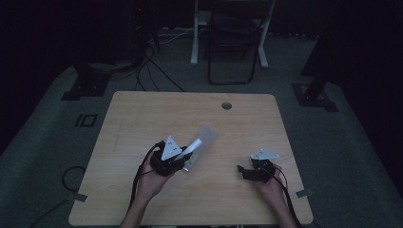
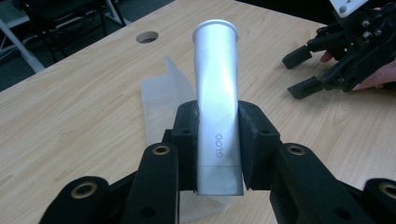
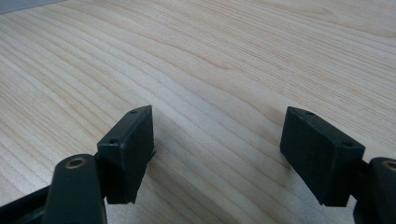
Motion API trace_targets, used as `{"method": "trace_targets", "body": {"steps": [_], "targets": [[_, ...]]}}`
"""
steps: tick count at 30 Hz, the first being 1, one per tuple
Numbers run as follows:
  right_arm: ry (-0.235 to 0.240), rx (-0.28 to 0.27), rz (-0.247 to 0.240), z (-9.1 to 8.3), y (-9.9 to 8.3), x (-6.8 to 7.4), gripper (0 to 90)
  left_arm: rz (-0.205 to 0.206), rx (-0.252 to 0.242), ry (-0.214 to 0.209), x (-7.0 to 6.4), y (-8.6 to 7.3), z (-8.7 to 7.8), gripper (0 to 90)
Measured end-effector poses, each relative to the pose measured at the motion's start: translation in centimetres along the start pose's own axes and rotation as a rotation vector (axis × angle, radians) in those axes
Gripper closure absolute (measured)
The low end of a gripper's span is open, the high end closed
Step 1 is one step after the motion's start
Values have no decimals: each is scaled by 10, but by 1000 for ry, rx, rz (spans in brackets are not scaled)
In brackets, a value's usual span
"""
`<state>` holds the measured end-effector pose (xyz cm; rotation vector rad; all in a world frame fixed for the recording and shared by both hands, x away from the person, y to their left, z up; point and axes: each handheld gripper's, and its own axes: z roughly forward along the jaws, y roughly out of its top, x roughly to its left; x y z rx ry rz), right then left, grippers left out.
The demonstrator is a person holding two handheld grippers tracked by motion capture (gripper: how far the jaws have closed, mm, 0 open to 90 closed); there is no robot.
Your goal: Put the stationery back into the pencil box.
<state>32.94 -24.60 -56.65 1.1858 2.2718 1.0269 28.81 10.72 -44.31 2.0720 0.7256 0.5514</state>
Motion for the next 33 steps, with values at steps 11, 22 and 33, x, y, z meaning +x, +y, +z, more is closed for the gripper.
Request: {"method": "trace_targets", "body": {"steps": [11,22,33], "targets": [[0,0,0,0,0,0,258,-35,10,23,8,0,7,711],[0,0,0,0,0,0,259,-52,21,40,13,-1,12,711],[0,0,1,0,0,0,258,-64,30,50,18,-4,20,711]]}}
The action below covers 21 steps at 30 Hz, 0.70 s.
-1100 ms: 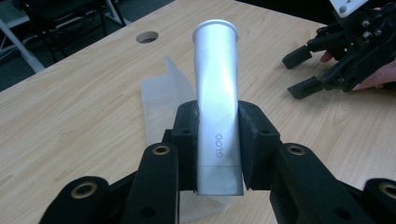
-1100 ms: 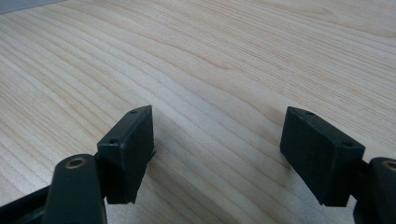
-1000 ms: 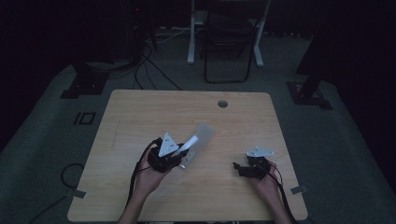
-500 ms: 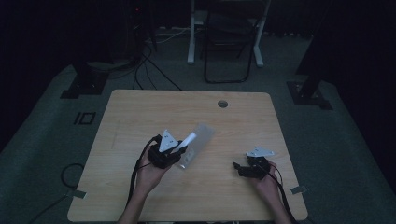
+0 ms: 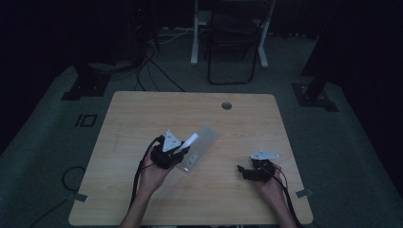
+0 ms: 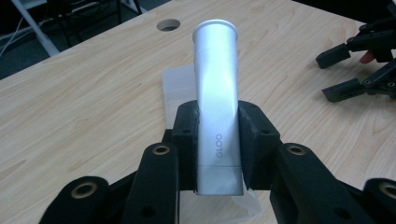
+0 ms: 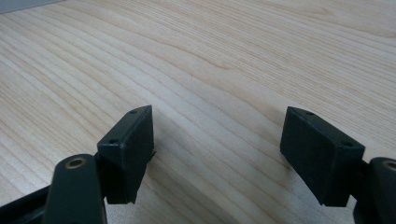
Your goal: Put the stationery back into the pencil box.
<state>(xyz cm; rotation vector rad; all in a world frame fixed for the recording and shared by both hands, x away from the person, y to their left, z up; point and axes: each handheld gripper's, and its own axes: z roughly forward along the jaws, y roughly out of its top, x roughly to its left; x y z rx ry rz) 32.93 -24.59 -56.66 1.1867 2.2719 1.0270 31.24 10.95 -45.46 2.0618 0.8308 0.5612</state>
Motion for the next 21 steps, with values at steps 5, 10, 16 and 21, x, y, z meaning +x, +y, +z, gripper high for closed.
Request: {"method": "trace_targets", "body": {"steps": [5,10,16,21], "targets": [[0,-1,-2,0,0,0,258,-11,3,3,1,-1,4,711],[-1,-1,-2,0,0,0,258,-15,9,8,2,-2,6,711],[0,0,0,0,0,0,258,-21,17,12,4,-2,9,711],[0,0,1,0,0,0,258,-28,22,13,6,-4,12,711]]}}
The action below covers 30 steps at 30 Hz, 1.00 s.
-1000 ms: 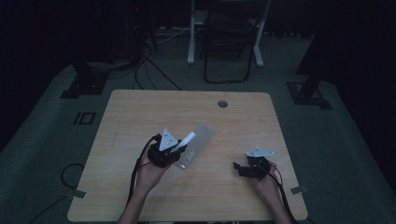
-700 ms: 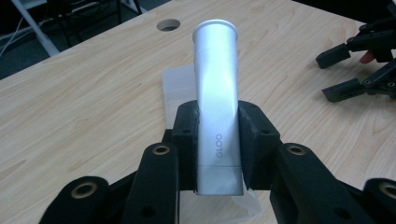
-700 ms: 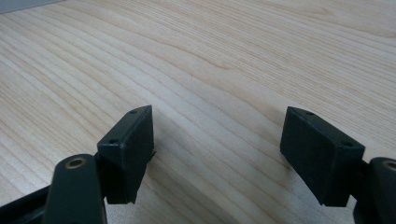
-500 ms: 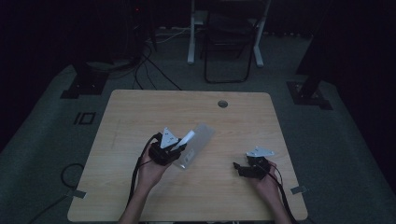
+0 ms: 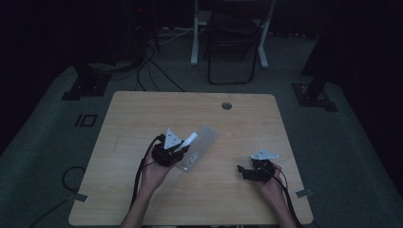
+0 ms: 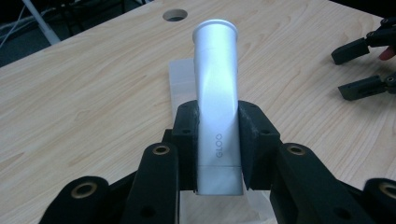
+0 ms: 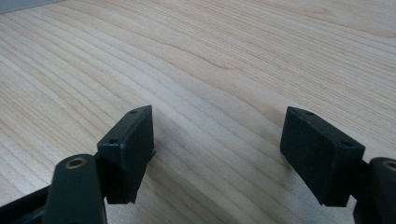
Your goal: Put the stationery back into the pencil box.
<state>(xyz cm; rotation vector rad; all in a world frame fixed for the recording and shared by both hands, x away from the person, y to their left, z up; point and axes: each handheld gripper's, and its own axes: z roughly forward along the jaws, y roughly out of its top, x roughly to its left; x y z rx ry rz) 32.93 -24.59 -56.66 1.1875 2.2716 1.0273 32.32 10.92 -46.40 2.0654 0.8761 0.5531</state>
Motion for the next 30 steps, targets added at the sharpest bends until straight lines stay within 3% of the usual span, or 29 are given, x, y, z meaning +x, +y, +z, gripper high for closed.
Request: {"method": "trace_targets", "body": {"steps": [30], "targets": [[0,0,0,0,0,0,259,-26,33,9,9,-7,14,711]]}}
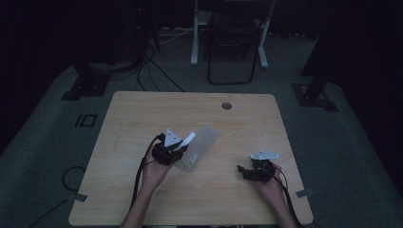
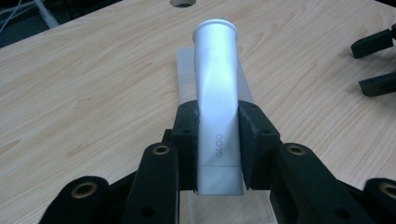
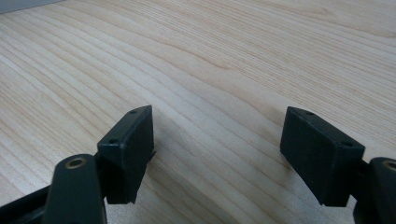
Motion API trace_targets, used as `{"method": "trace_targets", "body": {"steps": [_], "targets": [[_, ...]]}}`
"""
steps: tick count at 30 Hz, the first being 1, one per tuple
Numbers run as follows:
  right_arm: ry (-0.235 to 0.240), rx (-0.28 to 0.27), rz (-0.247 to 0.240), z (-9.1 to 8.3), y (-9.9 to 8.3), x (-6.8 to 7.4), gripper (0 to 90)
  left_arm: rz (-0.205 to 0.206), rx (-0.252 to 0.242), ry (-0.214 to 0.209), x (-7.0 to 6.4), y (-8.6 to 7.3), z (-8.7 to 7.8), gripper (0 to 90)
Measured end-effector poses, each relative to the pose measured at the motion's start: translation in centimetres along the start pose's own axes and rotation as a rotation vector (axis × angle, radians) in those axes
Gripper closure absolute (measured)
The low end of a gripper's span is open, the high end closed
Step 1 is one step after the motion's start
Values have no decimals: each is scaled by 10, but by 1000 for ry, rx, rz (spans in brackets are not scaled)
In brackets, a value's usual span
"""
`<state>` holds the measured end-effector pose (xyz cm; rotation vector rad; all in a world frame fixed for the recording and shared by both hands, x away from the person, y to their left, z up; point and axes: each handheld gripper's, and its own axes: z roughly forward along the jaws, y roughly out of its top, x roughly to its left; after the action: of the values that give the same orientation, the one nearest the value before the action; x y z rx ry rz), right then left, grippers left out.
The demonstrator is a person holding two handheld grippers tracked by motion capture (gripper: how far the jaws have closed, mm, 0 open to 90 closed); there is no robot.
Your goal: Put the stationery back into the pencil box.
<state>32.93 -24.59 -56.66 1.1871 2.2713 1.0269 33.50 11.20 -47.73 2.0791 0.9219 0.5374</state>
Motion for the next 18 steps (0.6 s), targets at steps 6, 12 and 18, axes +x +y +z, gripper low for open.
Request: {"method": "trace_targets", "body": {"steps": [6,12,18], "targets": [[0,0,0,0,0,0,258,-10,4,2,2,-2,3,711],[0,0,-1,0,0,0,258,-11,10,0,4,-2,6,711],[0,0,0,0,0,0,258,-16,18,-3,5,-3,11,711]]}}
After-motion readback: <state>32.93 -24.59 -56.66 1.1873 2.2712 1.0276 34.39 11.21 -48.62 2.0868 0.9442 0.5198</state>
